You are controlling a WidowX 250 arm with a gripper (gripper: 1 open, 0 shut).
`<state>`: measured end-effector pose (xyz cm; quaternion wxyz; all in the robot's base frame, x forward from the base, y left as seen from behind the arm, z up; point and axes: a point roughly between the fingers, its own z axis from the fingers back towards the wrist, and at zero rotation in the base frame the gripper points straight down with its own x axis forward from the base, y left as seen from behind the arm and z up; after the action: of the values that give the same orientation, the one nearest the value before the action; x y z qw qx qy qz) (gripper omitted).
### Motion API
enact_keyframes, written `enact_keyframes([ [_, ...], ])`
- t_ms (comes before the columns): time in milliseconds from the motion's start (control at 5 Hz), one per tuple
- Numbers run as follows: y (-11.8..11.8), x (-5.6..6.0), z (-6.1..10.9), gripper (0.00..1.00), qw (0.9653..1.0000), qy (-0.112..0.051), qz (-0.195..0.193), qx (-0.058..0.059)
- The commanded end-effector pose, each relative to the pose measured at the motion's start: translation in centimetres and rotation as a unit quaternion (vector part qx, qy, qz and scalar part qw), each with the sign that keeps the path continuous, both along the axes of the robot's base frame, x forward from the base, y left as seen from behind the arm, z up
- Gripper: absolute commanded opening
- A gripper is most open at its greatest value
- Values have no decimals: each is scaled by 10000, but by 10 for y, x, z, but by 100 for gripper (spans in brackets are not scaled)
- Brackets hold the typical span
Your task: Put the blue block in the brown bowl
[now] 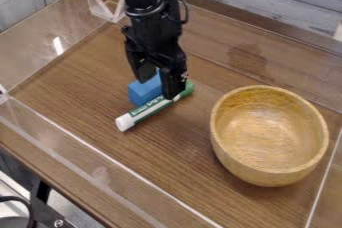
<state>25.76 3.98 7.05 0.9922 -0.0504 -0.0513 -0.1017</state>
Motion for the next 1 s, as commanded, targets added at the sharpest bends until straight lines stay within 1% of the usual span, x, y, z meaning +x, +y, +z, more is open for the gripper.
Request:
enact_keyframes([
  [0, 5, 6, 4, 100, 9998, -175, 25, 35],
  [200, 6, 6, 1, 0, 9999, -168, 18, 36],
  [400, 7, 7, 3, 0, 9999, -147, 45, 35],
  [800, 9, 12, 14, 0, 9998, -116, 150, 40],
])
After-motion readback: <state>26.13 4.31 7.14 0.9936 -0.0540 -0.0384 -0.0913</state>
